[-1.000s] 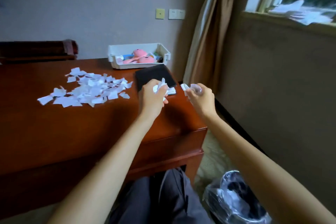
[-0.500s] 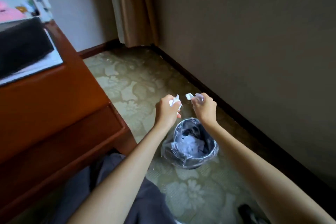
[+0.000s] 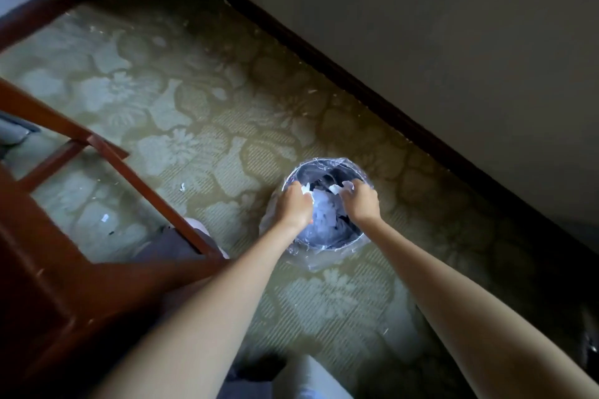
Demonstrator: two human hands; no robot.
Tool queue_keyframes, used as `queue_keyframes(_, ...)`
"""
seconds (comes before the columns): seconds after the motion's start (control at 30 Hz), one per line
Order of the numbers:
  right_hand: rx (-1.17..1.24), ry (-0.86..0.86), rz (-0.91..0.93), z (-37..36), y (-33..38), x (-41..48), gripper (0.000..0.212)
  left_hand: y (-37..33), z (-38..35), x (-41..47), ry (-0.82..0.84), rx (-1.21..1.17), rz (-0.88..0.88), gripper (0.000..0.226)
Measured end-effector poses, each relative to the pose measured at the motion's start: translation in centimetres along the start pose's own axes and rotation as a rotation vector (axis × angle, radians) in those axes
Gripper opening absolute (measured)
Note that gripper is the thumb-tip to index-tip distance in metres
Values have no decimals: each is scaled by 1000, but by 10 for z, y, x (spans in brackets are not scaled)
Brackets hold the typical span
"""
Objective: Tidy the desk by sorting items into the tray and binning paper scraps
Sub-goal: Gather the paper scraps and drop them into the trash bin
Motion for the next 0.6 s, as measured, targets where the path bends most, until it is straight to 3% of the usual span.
queue_keyframes(0.27,-86,136,-64,-50,-15,46,28,29,-37,44,149,-33,183,34)
queue_keyframes(0.47,-100,224,-44,-67,-14,56,39,36,-44,53,226,6,217,63)
queue_keyframes(0.6,-52,250,-44,-67,-12,53,51,31,-36,47,209,-28,195,65)
Point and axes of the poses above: each hand's wrist, its own x-axis towards the middle knuckle, its own z-axis out of the back of the hand, y = z × x, the point moved 8 cm from there along x, towards the middle knuckle, and after that the axes turned 13 degrees about -x, right-handed, at the moved point
